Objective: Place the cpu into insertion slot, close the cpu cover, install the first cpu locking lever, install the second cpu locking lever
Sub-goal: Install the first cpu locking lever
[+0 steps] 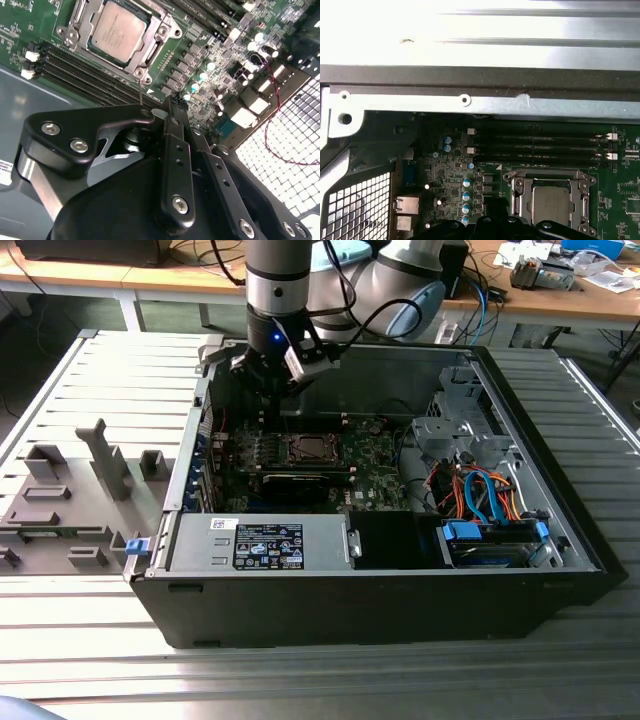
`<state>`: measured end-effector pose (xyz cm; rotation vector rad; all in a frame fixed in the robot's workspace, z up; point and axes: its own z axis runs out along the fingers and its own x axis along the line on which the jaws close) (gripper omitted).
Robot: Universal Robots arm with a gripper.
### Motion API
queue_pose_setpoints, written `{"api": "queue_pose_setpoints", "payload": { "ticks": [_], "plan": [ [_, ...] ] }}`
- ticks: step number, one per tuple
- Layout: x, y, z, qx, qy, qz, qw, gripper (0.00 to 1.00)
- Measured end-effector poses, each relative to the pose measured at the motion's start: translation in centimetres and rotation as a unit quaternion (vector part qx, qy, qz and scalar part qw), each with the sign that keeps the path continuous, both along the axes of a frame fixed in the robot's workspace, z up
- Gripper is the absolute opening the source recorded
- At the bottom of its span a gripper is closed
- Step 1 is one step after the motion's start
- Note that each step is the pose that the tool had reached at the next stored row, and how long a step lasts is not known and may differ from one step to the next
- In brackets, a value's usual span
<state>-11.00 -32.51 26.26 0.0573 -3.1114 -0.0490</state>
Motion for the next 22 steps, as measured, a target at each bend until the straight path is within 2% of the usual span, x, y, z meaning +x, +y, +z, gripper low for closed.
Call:
{"api": "queue_pose_setpoints", "payload": {
  "ticks": [10, 15, 22],
  "plan": [
    [-0.11, 1.30, 0.01, 0.0015, 0.0000, 0.000, 1.00000, 0.11],
    [0.09, 1.57, 0.01, 0.0016, 0.0000, 0.001, 1.00000, 0.11],
    [0.96, 1.78, 0.00, 0.0016, 0.0000, 0.003, 0.99999, 0.11]
  ]
}}
